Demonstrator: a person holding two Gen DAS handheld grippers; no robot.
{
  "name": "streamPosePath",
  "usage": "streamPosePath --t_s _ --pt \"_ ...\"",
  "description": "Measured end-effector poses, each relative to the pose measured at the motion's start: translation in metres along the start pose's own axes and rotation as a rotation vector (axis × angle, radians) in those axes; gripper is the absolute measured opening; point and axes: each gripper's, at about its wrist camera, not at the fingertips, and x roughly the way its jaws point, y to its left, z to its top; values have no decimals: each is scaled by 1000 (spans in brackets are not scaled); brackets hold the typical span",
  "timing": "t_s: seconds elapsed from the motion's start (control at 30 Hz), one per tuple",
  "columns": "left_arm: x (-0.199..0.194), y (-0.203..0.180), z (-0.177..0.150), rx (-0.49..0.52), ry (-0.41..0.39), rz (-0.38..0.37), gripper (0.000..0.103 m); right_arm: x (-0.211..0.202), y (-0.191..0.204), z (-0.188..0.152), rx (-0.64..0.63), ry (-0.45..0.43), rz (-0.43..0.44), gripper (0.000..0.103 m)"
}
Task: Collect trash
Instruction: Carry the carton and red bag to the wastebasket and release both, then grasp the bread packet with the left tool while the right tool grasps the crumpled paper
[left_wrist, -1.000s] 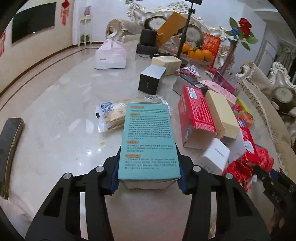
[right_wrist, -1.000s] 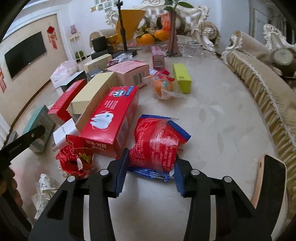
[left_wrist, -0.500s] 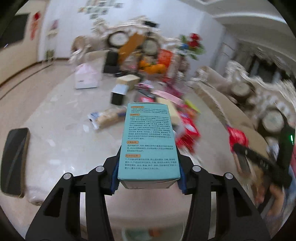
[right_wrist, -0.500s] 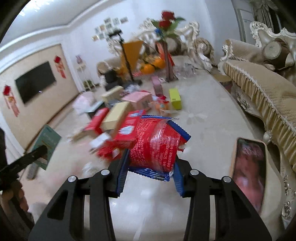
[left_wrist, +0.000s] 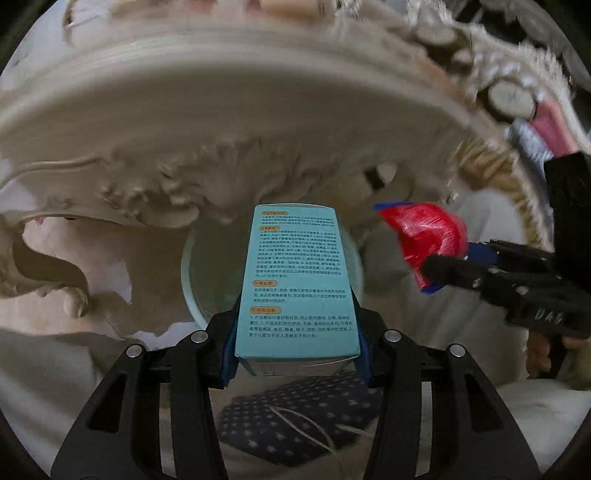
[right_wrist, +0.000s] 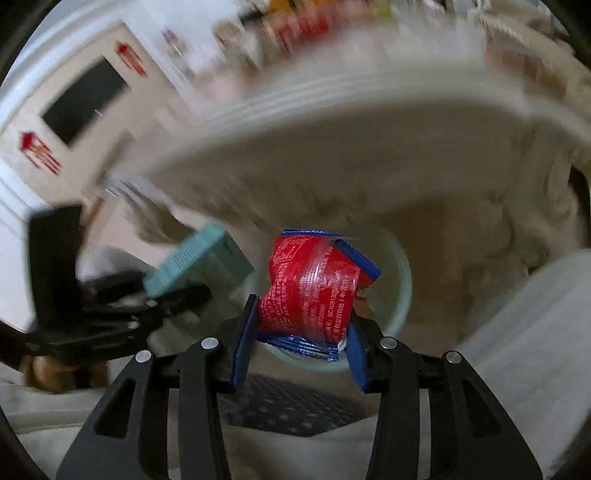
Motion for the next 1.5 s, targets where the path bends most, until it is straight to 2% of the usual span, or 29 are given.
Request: streamPosePath --t_s 0.07,0.2,0.27,0.3,0.33,0.4,0.43,0.53,0.63,0.73,0.8,0.87,1.0,1.07,1.13,1.37,1.5 --pt "20 -1 1 18 36 8 48 15 -2 3 1 21 -9 41" --pt "33 -4 -3 34 62 11 49 33 1 8 -28 37 -40 41" --pt "36 -2 -5 31 72 8 54 38 1 8 -44 40 -38 42" --pt "39 0 -5 26 85 20 70 40 3 7 -51 38 -36 46" --pt "40 -2 -5 20 88 36 74 38 -1 2 -54 37 -41 60" --pt "44 3 -7 2 88 54 79 37 -5 -1 -59 21 -97 71" --pt "45 6 -6 -11 92 58 85 36 -7 0 -55 19 -99 71" --pt "46 11 -7 -35 85 69 86 31 -14 2 -23 15 -100 71" --pt "36 13 -8 -5 51 118 90 20 -15 4 -34 -1 -110 71" --pt "6 6 -8 51 -21 138 90 -5 -8 6 -55 -42 -81 71" --pt "-28 5 -3 76 -92 128 90 -29 0 12 -77 -101 -52 71" --pt "-61 7 6 89 -174 112 90 -61 9 23 -95 -207 -13 71" --pt "-127 23 44 150 -374 137 90 -89 26 58 -129 -376 17 72" --pt "-142 40 73 179 -426 183 90 -84 35 80 -159 -402 -8 72" --pt "-147 55 100 200 -443 225 90 -75 45 103 -189 -420 -11 72" --pt "-115 116 211 273 -361 365 90 -40 59 154 -185 -416 -64 72" --pt "-97 143 248 269 -323 316 90 -29 57 166 -147 -373 -49 72"
